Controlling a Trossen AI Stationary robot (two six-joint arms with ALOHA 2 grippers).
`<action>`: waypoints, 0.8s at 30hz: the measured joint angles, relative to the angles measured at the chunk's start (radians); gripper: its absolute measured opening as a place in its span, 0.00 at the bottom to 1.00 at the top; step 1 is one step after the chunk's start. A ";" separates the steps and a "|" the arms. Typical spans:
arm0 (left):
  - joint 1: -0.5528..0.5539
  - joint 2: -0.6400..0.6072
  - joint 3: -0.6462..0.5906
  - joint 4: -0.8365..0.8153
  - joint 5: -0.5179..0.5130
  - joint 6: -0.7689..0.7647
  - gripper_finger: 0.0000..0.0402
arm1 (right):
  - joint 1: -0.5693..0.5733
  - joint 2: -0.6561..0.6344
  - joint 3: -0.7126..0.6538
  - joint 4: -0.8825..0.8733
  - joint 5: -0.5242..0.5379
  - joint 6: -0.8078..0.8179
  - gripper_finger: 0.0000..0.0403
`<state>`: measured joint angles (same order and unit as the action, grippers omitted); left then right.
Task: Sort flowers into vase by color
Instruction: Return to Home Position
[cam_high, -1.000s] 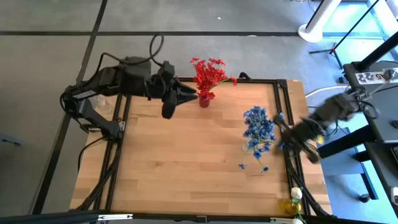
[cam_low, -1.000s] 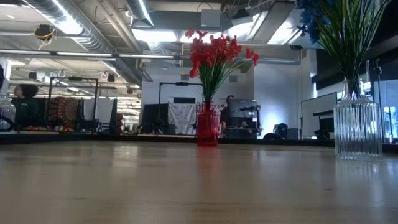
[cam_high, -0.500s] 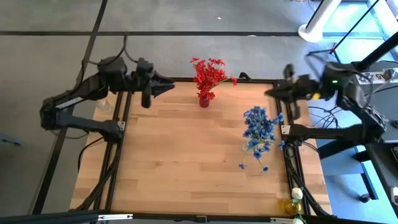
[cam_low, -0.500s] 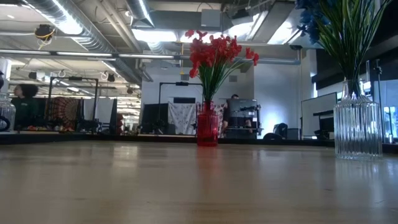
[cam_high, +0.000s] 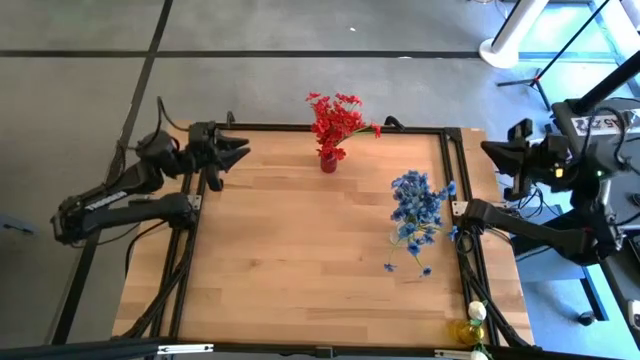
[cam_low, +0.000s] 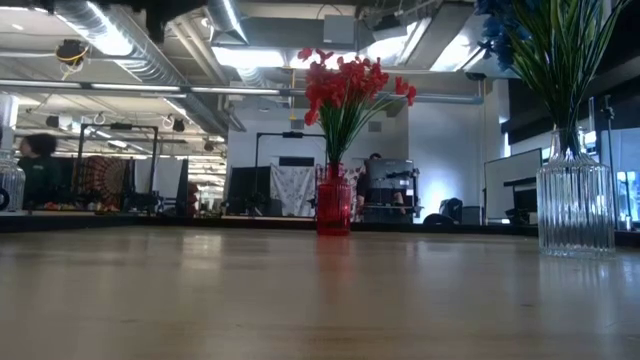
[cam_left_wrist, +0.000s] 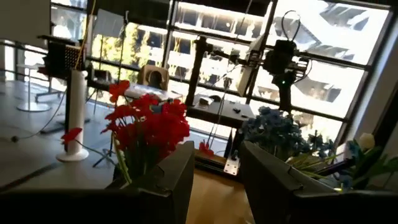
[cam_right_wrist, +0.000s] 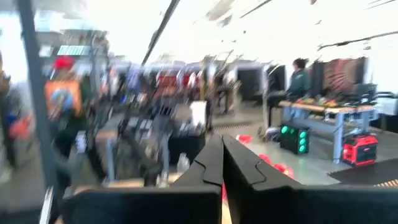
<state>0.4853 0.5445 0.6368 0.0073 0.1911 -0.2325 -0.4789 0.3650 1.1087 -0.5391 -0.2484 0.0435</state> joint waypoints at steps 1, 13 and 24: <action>-0.002 -0.024 -0.037 0.025 0.001 0.000 0.31 | 0.000 -0.033 -0.036 0.033 0.020 0.026 0.00; -0.237 -0.180 -0.417 0.396 -0.025 -0.051 0.31 | 0.000 -0.270 -0.390 0.197 0.193 0.286 0.00; -0.582 -0.188 -0.629 0.644 -0.276 0.060 0.31 | 0.001 -0.274 -0.416 0.191 0.247 0.219 0.00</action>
<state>-0.0967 0.3567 0.0074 0.6515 -0.0853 -0.1722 -0.4782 0.0911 0.6923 -0.3483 -0.0011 0.2622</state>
